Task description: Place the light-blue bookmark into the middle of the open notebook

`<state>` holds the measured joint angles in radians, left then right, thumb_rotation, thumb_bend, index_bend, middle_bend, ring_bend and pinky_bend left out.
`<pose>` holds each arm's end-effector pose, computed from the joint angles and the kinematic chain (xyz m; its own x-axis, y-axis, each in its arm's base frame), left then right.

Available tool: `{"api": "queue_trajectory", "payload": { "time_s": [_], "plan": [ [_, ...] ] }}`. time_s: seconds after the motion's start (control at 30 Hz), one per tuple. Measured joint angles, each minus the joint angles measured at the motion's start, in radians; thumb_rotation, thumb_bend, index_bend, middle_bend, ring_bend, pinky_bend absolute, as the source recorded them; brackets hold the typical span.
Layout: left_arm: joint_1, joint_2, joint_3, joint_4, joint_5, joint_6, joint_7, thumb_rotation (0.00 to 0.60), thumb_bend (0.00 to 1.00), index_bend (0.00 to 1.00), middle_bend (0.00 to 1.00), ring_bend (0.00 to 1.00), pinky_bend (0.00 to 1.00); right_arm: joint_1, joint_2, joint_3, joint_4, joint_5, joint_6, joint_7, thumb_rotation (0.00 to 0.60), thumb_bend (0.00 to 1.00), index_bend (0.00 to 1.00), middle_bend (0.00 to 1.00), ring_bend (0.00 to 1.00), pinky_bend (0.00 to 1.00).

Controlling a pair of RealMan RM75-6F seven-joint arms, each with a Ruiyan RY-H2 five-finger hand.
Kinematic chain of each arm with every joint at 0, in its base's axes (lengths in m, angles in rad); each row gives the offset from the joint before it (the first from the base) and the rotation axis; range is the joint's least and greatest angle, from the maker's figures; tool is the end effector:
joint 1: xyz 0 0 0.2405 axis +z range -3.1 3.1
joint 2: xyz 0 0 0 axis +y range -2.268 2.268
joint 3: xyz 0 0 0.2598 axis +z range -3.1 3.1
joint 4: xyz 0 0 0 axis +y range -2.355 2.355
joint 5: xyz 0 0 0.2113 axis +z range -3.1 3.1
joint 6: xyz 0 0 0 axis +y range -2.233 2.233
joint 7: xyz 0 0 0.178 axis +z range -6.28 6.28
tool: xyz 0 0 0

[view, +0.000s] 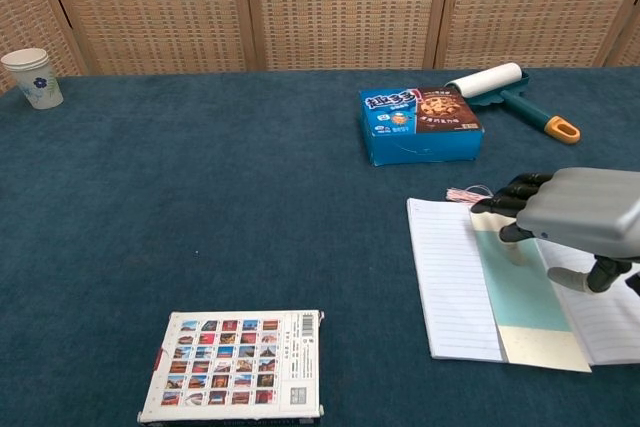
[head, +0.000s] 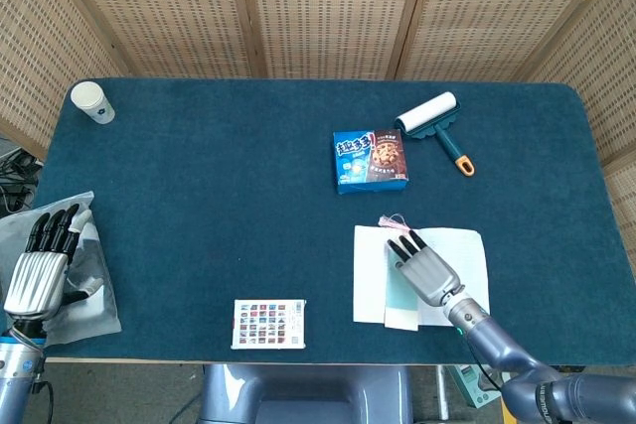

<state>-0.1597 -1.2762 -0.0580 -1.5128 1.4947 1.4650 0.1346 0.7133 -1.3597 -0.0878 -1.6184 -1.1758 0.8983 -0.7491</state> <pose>-0.3032 0.2407 0.1148 0.4632 -0.0161 0.8861 0.8836 -0.0692 -0.4631 -0.2082 -0.3118 -0.0240 0.8780 -0.2090 0.4307 -0.4626 -0.6019 0.6509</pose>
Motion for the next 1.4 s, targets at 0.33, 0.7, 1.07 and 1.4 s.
{"api": "queue_trajectory", "payload": {
  "time_s": [0.33,0.7,1.07,1.4],
  "plan": [
    [0.000,0.000,0.000,0.001,0.000,0.000,-0.001,0.600,0.05,0.00,0.00,0.00,0.00,0.002,-0.003,0.002,0.015,-0.011,-0.005,0.003,0.600,0.67,0.37,0.00,0.00,0.00],
    [0.000,0.000,0.000,-0.001,0.000,0.000,0.001,0.600,0.05,0.00,0.00,0.00,0.00,0.001,-0.001,0.002,0.028,-0.003,-0.012,-0.004,0.600,0.67,0.37,0.00,0.00,0.00],
    [-0.001,0.000,0.001,-0.003,0.001,-0.001,0.003,0.600,0.05,0.00,0.00,0.00,0.00,-0.001,0.005,0.001,0.035,-0.020,-0.012,0.002,0.600,0.67,0.37,0.00,0.00,0.00],
    [0.000,0.001,0.002,-0.003,0.002,0.000,0.001,0.600,0.05,0.00,0.00,0.00,0.00,-0.003,0.000,0.004,0.028,-0.013,-0.009,-0.013,0.600,0.66,0.37,0.00,0.00,0.00]
  ]
}}
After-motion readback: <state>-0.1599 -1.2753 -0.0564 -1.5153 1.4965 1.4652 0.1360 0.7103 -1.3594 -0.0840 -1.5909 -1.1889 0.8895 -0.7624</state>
